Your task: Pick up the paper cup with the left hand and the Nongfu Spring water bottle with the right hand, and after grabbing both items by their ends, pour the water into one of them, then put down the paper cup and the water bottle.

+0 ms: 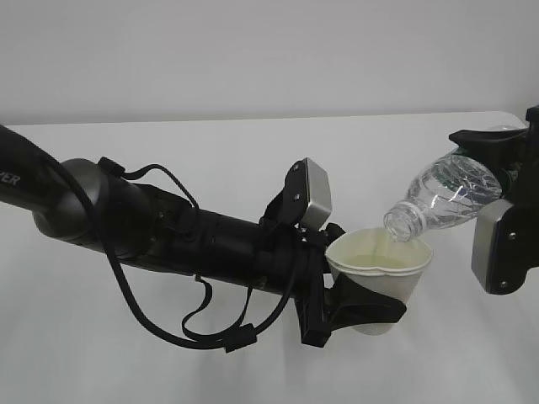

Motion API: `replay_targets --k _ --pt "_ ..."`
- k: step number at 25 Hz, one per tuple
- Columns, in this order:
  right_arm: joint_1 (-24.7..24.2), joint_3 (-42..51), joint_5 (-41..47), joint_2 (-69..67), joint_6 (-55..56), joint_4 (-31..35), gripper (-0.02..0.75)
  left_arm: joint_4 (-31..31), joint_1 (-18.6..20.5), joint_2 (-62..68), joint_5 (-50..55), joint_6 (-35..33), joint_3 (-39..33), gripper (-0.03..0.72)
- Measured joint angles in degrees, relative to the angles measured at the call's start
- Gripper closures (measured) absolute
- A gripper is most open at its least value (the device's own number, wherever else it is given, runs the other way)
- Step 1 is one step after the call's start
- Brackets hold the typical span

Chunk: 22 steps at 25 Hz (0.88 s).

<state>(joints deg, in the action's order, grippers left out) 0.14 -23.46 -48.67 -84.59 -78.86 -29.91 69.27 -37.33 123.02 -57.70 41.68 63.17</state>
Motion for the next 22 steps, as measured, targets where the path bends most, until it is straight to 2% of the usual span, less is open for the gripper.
replay_targets --k 22 --pt "0.00 -0.44 -0.09 0.00 -0.62 -0.32 0.317 0.00 0.00 0.00 0.00 0.00 0.00 0.267"
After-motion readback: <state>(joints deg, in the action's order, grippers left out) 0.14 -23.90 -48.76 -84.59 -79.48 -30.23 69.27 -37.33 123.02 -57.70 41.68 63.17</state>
